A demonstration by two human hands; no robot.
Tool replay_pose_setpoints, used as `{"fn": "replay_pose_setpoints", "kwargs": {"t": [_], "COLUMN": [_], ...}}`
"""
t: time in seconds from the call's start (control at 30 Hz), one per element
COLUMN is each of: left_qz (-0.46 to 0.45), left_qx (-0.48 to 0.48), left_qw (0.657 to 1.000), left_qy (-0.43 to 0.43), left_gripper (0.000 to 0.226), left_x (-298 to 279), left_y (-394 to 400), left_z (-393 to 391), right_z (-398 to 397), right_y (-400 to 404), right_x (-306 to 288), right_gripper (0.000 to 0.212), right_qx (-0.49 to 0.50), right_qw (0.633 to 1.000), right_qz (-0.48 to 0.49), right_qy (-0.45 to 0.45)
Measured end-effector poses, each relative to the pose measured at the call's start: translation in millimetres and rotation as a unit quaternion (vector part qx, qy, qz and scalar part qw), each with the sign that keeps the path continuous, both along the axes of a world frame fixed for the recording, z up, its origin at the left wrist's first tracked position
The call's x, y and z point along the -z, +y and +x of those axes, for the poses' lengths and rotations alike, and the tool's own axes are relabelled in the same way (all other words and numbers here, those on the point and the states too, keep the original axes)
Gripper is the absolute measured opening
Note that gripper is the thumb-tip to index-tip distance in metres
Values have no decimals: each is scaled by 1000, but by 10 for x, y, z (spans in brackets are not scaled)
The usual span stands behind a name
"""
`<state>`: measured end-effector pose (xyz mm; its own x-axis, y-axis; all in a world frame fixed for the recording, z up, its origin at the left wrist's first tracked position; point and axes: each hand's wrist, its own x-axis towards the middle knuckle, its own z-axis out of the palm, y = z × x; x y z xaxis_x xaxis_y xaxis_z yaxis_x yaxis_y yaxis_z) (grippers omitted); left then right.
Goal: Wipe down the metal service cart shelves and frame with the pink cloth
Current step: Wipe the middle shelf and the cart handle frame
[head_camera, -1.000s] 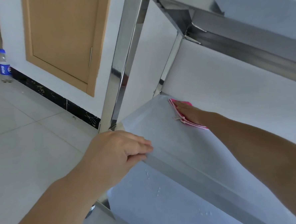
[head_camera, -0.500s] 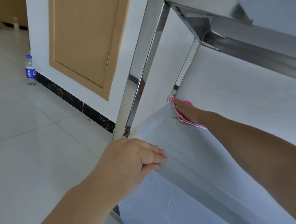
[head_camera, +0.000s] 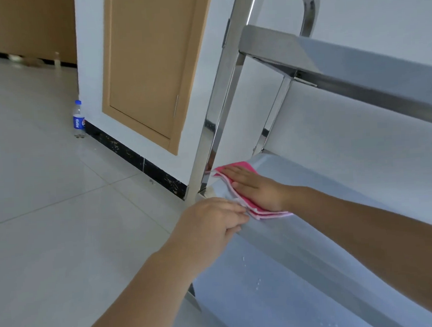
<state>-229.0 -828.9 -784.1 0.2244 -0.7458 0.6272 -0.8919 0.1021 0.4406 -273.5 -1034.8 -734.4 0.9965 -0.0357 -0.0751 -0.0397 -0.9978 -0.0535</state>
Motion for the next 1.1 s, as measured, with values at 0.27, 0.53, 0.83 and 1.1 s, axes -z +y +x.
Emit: {"fn": "replay_pose_setpoints", "kwargs": {"t": [0.27, 0.53, 0.83, 1.1], "left_qz": [74, 192, 139, 112], "left_qx": [-22, -63, -112, -109], "left_qw": [993, 979, 983, 987], "left_qy": [-95, -26, -34, -46], "left_gripper": [28, 28, 19, 17], "left_x": [0, 178, 37, -61], "left_y": [555, 805, 811, 680], "left_z": [80, 278, 243, 90], "right_z": [-195, -452, -623, -730], "right_y": [349, 764, 854, 675], "right_x": [-58, 33, 1, -249], "right_gripper": [48, 61, 47, 59], "right_qx": [-10, -40, -72, 17], "right_qw": [999, 997, 996, 996], "right_qz": [11, -67, -6, 76], "right_qy": [32, 22, -45, 52]}}
